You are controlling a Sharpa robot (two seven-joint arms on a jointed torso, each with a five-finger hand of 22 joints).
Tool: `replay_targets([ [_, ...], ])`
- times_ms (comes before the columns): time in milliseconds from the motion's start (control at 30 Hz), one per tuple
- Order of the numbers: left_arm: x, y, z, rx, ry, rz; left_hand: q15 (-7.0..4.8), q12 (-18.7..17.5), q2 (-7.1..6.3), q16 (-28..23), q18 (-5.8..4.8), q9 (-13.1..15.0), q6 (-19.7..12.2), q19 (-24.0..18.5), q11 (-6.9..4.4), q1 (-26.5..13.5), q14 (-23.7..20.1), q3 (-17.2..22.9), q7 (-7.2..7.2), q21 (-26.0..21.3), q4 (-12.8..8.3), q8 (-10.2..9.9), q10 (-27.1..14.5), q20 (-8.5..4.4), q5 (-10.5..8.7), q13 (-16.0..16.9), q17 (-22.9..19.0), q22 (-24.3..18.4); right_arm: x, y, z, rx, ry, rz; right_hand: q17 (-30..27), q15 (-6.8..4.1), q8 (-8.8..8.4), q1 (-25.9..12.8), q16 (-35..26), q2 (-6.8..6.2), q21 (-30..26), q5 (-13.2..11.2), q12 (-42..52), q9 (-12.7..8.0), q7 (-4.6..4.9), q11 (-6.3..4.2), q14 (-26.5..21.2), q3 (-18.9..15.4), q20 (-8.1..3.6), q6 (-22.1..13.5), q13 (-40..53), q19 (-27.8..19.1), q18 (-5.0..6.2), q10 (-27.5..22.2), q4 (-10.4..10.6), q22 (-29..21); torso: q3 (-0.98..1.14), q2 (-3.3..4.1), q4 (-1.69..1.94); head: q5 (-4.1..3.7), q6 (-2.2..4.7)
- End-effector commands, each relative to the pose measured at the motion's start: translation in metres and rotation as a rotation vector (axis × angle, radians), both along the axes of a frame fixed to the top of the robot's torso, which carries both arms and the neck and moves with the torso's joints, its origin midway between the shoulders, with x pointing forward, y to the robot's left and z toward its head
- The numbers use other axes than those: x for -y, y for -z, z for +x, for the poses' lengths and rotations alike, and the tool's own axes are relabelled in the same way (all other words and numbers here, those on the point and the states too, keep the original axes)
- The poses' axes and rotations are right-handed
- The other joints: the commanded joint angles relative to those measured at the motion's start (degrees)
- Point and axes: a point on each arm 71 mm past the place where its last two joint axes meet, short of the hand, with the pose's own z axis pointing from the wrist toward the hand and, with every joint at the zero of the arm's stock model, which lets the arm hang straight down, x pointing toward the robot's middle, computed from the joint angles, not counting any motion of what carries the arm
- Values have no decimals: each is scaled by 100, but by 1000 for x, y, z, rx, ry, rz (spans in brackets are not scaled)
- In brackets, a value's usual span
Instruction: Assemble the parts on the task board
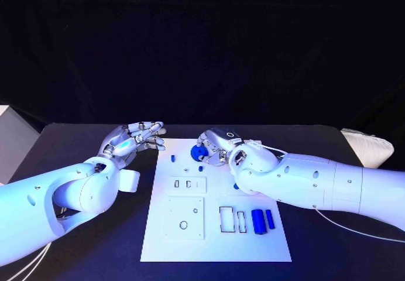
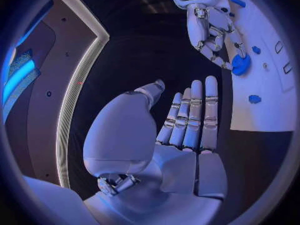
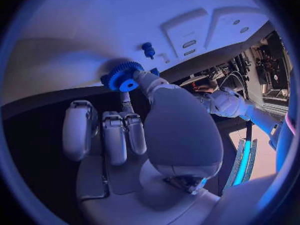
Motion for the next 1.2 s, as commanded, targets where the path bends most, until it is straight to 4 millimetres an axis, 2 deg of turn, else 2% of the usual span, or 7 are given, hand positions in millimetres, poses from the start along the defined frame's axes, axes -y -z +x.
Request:
replay_targets([
  [33,3,-1,-1,5,26,-9,8,-39,-1,20,75,-8,45,8,14,-41,20,29,69,34,-17,-13,-15,-32,13,-3,9,5,-1,3,1,-8,0,-32,1509,-10,59,-31,24,-3,-23,-41,20,154,-130,-7,606,56,-17,273,1508,2,-102,589,3,-16,3,-7,0,6,-14],
  [267,3,-1,-1,4,26,-9,9,-40,-1,23,74,-8,45,5,15,-46,18,29,70,38,-14,-14,-16,-31,13,-3,8,7,-1,4,3,-17,6,-43,1509,9,15,-95,24,-41,-50,-101,20,148,-104,16,606,75,-2,215,1508,-12,-98,589,10,-36,4,-11,-5,1,-8],
  [533,3,-1,-1,2,26,-8,9,-40,-1,23,74,-8,45,5,15,-46,18,29,70,38,-14,-14,-16,-31,13,-3,8,7,-2,6,4,-36,3,-45,1509,98,-200,-402,24,-191,-134,-240,20,99,9,120,606,-74,76,-47,1508,-51,-83,589,152,-95,3,-10,-6,5,-11],
  [600,3,-1,-1,2,26,-8,9,-40,-1,23,74,-8,45,5,15,-46,18,29,70,38,-14,-14,-16,-31,13,-3,8,7,-2,6,4,-44,3,-44,1509,118,-264,-469,24,-196,-153,-400,20,88,27,139,606,-173,97,-117,1508,-58,-79,589,208,-105,3,-10,-3,6,-11],
  [733,3,-1,0,1,25,-8,11,-44,-4,27,74,-10,44,0,17,-55,13,27,72,45,-11,-16,-21,-30,12,-4,8,10,-1,7,5,-62,5,-38,1509,168,-460,-469,24,-135,-214,-749,-35,26,95,199,606,-431,144,-335,1456,-81,-66,537,307,-147,5,-11,-1,-3,-5],
  [900,3,-1,0,0,25,-7,11,-44,-4,27,74,-10,44,0,17,-55,13,27,72,45,-11,-16,-21,-30,12,-4,8,10,1,9,6,-79,9,-34,1509,186,-520,-503,24,-56,-241,-760,-50,2,109,216,606,-632,167,-331,1443,-88,-59,523,450,-159,8,-11,-2,21,7],
  [1200,3,-1,-1,-1,26,-7,12,-51,-3,30,74,-11,41,-4,20,-54,9,29,75,49,-13,-19,-31,-29,13,-5,7,12,4,12,7,-121,17,-37,1509,187,-543,-510,24,39,-236,-633,-28,-8,107,215,606,-697,171,-288,1463,-81,-60,543,553,-143,15,-4,-14,16,-2],
])
